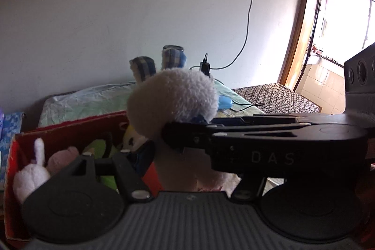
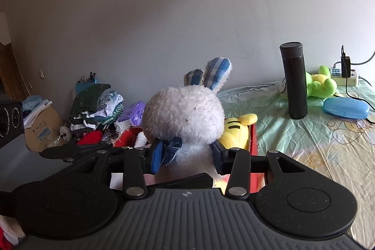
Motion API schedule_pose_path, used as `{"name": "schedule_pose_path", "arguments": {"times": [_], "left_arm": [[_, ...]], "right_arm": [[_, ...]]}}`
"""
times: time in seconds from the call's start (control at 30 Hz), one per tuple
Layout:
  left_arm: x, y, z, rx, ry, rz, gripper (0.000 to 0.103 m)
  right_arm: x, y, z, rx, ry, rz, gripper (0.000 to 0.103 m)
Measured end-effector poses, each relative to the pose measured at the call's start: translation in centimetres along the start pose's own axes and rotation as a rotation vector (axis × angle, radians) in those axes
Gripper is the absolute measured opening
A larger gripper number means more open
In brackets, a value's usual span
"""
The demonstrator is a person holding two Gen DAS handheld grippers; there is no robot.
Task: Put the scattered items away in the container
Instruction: 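Carry the white plush bear with the right gripper over the red box, then lower the bear into the red box and open the right gripper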
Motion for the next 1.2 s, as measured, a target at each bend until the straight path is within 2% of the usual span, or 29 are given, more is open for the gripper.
{"name": "schedule_pose_path", "arguments": {"times": [0.33,0.47,0.6,0.73,0.8,0.83,0.87,0.93,1.2], "left_arm": [[-0.3,5.1,-1.9,-0.092,0.071,-0.045,0.066],[-0.3,6.5,-2.3,-0.103,0.071,-0.044,0.074],[-0.5,7.7,-2.1,-0.103,0.059,-0.026,0.077],[-0.9,8.5,-1.9,-0.108,0.041,-0.02,0.076],[-0.9,8.9,-1.9,-0.104,0.038,-0.022,0.076],[-0.8,9.1,-1.9,-0.106,0.038,-0.025,0.076],[-0.6,9.3,-2.0,-0.109,0.039,-0.026,0.076],[-0.3,9.7,-2.1,-0.114,0.045,-0.021,0.076],[0.8,10.6,-2.3,-0.116,0.048,-0.019,0.077]], "right_arm": [[3.9,3.9,-1.4,0.003,0.123,-0.107,0.046],[4.9,4.5,-2.0,0.003,0.151,-0.151,0.051],[4.9,4.8,-1.9,0.012,0.116,-0.167,0.053],[3.0,4.6,-0.9,0.035,-0.013,-0.163,0.056],[2.9,4.4,-0.6,0.048,-0.019,-0.141,0.049],[3.2,4.5,-0.7,0.045,-0.002,-0.139,0.039],[3.6,4.5,-0.8,0.039,0.02,-0.149,0.03],[4.6,4.4,-1.5,0.031,0.056,-0.19,0.023],[6.8,4.3,-1.8,0.021,0.078,-0.222,0.023]]}}
Point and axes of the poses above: each gripper's, at about its wrist camera, not at the fingertips, and x roughly the way its jaws point, y to its left, z to its top, the point moved 4 cm from there along x, roughly the way its jaws point, and after that the axes turned 11 degrees about -z, right-handed, at the moved point
